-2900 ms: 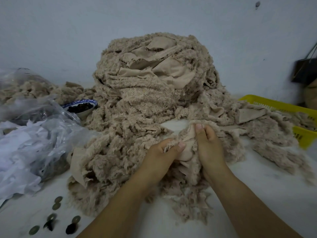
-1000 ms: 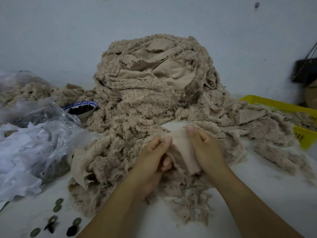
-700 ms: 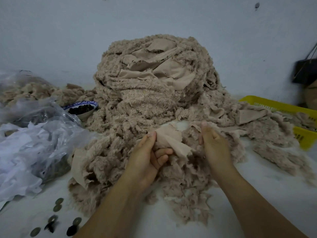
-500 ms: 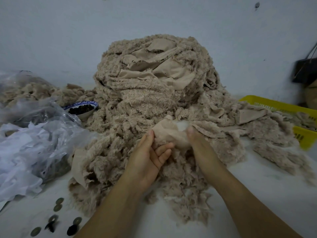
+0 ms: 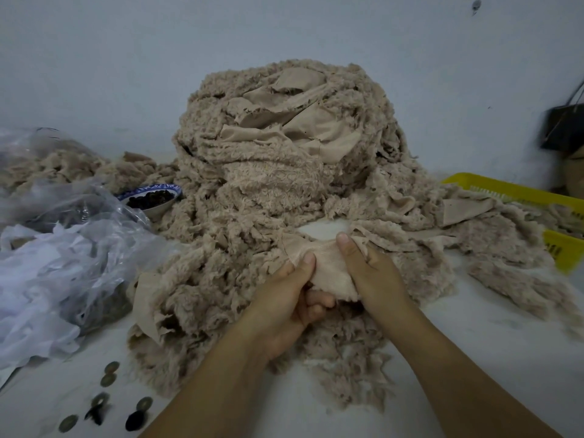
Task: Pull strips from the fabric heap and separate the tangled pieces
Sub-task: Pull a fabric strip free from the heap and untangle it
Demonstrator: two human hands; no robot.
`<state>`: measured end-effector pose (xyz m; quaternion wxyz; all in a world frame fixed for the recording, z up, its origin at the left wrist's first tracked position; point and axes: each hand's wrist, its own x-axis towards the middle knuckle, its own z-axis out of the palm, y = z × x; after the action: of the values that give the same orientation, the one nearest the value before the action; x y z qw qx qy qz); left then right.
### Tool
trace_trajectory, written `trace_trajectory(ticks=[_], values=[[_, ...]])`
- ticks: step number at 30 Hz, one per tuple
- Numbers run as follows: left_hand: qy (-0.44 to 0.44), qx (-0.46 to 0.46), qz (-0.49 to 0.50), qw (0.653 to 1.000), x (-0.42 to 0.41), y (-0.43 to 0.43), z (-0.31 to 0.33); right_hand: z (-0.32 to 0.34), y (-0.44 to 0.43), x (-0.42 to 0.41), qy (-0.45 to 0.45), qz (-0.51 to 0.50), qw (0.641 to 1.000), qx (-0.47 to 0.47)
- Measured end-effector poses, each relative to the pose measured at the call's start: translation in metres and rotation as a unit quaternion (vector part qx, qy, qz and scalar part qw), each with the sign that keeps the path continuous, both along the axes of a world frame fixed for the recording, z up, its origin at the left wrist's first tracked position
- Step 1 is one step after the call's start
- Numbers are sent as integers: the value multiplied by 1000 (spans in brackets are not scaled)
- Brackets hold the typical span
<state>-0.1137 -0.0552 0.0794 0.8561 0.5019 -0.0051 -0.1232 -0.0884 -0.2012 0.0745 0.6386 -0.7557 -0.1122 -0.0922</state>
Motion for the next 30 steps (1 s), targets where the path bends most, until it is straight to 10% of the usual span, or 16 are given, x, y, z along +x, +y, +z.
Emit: trace_trajectory(ticks=[13, 30], values=[[-4, -112, 101, 989, 6, 12, 7, 12, -6, -1, 60, -73, 994, 61], [-155, 198, 149, 956, -1, 7, -8, 0, 6, -7, 48, 93, 995, -1]])
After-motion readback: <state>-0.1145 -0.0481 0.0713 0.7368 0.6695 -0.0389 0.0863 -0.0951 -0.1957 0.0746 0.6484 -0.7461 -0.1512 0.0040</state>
